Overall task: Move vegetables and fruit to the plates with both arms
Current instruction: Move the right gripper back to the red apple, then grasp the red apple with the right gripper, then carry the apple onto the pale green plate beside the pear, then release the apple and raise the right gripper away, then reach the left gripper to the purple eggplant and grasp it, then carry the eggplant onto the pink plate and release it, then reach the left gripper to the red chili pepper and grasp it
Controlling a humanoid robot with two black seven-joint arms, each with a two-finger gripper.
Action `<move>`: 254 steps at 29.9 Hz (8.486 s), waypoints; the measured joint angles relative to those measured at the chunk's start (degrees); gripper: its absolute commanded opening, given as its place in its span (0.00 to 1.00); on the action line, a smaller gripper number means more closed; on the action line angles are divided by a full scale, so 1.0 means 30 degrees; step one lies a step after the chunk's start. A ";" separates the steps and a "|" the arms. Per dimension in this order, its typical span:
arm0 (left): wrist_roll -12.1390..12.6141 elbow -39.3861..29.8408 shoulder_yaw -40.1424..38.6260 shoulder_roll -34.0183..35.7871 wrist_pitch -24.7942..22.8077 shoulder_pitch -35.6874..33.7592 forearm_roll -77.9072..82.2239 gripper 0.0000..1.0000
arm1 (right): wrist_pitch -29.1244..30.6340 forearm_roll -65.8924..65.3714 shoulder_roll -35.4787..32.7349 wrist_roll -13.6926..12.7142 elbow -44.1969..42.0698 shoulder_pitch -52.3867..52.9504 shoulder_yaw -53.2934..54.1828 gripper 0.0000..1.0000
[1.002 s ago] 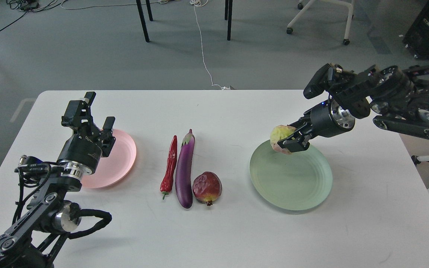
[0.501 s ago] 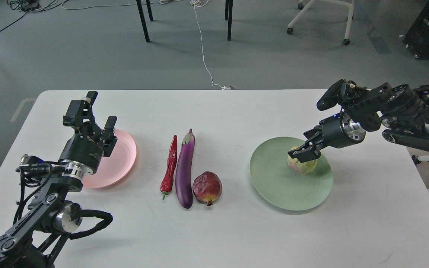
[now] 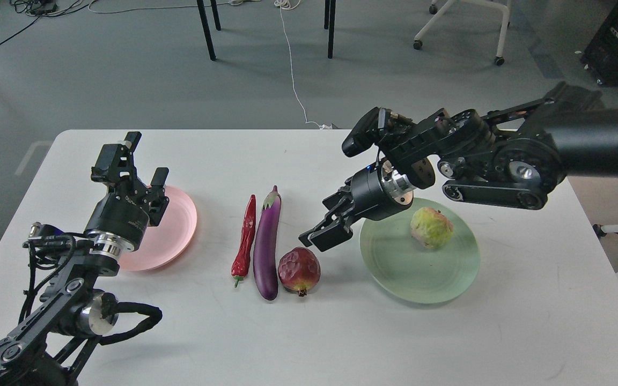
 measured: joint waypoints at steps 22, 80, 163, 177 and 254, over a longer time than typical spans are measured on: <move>-0.0001 -0.0014 -0.0085 -0.0063 0.0032 0.0026 0.0046 0.98 | -0.1272 0.0098 0.2092 0.0000 -0.2816 -0.2002 -0.1835 0.97; 0.0010 -0.0050 -0.0140 0.0045 0.0003 0.0225 0.0041 0.98 | -0.3585 -0.4713 -0.4920 -0.0004 0.1034 0.0550 -0.2477 0.48; 0.8816 0.2002 1.4067 0.2159 -1.0091 -1.1705 1.8417 0.41 | -0.3619 2.0552 -1.0682 0.0003 0.0319 -2.0124 2.1798 0.98; 0.9885 0.1718 1.3985 0.1221 -1.0024 -1.1631 1.8176 0.18 | -0.3695 2.0551 -1.0675 0.0002 0.0327 -2.0211 2.1829 0.98; 0.5241 0.2671 1.6579 0.4655 -0.8381 -1.2695 1.8576 0.93 | -0.3753 2.0552 -1.0393 0.0001 0.0412 -2.0650 2.1864 0.98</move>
